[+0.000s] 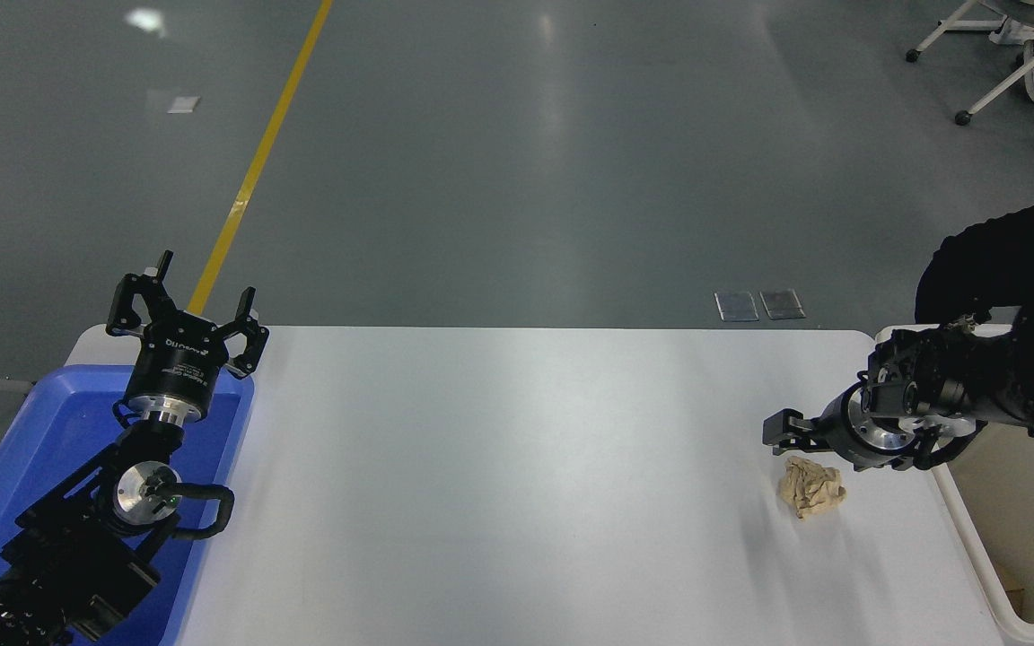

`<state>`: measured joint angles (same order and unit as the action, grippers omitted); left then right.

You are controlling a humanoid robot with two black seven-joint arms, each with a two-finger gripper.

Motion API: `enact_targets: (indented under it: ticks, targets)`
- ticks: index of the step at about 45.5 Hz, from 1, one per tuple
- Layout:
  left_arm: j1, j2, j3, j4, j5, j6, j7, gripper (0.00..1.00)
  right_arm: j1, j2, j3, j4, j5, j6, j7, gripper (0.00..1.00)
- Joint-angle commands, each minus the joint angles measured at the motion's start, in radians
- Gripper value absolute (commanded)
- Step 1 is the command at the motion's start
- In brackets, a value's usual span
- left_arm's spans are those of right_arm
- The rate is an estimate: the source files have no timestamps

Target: Pick up paper ball place in dustbin

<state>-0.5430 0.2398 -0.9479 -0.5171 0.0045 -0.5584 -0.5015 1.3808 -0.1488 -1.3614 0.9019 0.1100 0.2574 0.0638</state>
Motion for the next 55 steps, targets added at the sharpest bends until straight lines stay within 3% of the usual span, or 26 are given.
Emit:
enact_targets:
  ticks: [1, 31, 38, 44, 50, 55]
  targets:
    - [0.000, 0.000, 0.000, 0.000, 0.000, 0.000, 0.000, 0.98, -0.028, 0.000, 0.007, -0.018, 0.008, -0.029, -0.001, 1.00]
    - [0.000, 0.001, 0.000, 0.000, 0.000, 0.000, 0.000, 0.98, -0.091, -0.002, 0.027, -0.020, 0.031, -0.095, -0.001, 0.97]
    - [0.000, 0.000, 0.000, 0.000, 0.000, 0.000, 0.000, 0.98, -0.092, 0.000, 0.027, -0.012, 0.063, -0.095, -0.001, 0.68]
    - [0.000, 0.000, 0.000, 0.000, 0.000, 0.000, 0.001, 0.98, -0.092, -0.002, 0.024, 0.008, 0.068, -0.078, -0.024, 0.16]
    - [0.000, 0.000, 0.000, 0.000, 0.000, 0.000, 0.001, 0.98, -0.092, -0.002, 0.027, 0.022, 0.073, -0.075, -0.050, 0.00]
    - [0.000, 0.000, 0.000, 0.000, 0.000, -0.001, 0.001, 0.98, -0.077, -0.008, 0.027, 0.031, 0.073, -0.054, -0.052, 0.00]
